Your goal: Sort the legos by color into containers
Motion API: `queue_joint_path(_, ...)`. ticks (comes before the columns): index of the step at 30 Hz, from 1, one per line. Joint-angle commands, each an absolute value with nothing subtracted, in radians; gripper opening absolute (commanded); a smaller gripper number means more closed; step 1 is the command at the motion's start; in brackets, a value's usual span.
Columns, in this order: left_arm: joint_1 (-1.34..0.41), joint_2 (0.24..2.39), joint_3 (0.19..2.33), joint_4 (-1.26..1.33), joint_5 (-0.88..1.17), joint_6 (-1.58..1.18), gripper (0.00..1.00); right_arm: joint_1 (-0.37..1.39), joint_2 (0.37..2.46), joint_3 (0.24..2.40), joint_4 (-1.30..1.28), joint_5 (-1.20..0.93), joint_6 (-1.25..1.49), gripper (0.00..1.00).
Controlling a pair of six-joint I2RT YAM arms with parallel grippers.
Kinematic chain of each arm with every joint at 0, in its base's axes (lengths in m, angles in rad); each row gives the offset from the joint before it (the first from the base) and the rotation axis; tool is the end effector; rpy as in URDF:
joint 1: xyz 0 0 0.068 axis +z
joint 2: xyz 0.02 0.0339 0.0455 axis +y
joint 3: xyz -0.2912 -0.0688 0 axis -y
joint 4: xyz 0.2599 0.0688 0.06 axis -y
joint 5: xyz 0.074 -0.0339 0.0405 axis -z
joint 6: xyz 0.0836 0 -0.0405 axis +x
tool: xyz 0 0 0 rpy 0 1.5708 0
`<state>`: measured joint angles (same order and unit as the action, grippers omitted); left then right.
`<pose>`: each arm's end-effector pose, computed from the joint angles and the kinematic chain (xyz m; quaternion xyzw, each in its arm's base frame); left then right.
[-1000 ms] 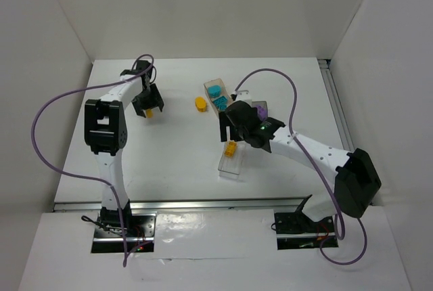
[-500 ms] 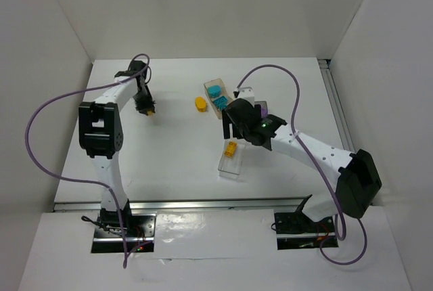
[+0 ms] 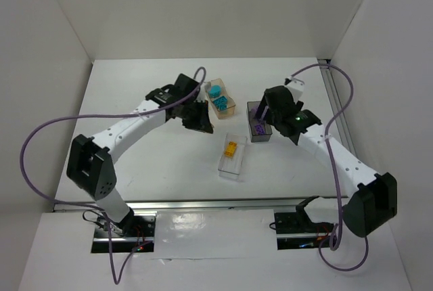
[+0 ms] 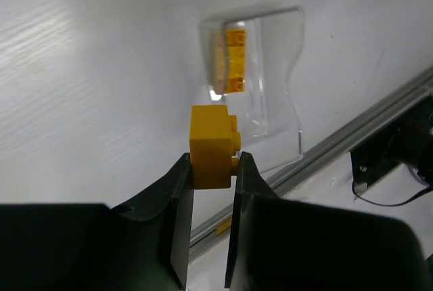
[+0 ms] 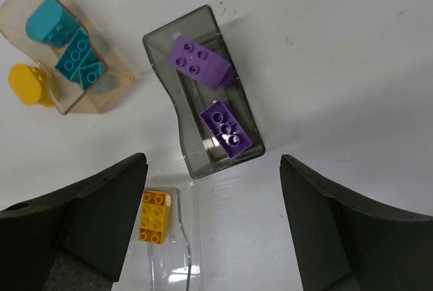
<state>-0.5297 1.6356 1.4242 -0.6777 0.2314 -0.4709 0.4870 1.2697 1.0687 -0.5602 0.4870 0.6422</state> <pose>0.3385 -0.2204 0.2876 0.0661 0.9346 -0.2547 0.2392 0.2899 0.1093 0.2965 0.1638 0.8820 0.0173 0.4415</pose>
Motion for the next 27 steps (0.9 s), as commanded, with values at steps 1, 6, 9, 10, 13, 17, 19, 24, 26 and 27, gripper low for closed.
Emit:
queue_joint_path(1,-0.645,1.715,1.489,-0.658,0.302,-0.462,0.16,0.442,1.169,1.039,-0.543,0.469,0.698,0.86)
queue_joint_path(6,-0.739,1.827,1.574,-0.634,0.305,-0.512,0.21,0.35,1.124,1.028,-0.561,0.423,0.671,0.86)
queue_joint_path(9,-0.764,1.885,1.624,-0.634,0.316,-0.512,0.42,0.316,1.103,1.028,-0.572,0.4,0.658,0.86)
queue_joint_path(10,-0.773,1.9,1.637,-0.634,0.316,-0.512,0.52,0.316,1.094,1.016,-0.572,0.4,0.658,0.86)
queue_joint_path(13,-0.773,1.948,1.696,-0.696,0.282,-0.512,0.83,0.288,1.094,1.006,-0.572,0.377,0.649,0.86)
queue_joint_path(17,-0.753,1.959,1.773,-0.768,0.151,-0.503,0.9,0.268,1.094,0.997,-0.554,0.354,0.638,0.86)
queue_joint_path(19,-0.697,1.959,1.784,-0.779,0.112,-0.517,0.75,0.268,1.104,0.997,-0.543,0.344,0.638,0.86)
queue_joint_path(24,-0.53,1.966,1.793,-0.813,-0.011,-0.656,0.64,0.268,1.115,0.997,-0.531,0.324,0.618,0.86)
queue_joint_path(26,-0.459,1.988,1.802,-0.813,-0.031,-0.696,0.79,0.268,1.124,0.997,-0.52,0.312,0.609,0.86)
queue_joint_path(27,-0.44,2.012,1.802,-0.813,-0.031,-0.731,0.84,0.268,1.137,0.997,-0.508,0.311,0.609,0.86)
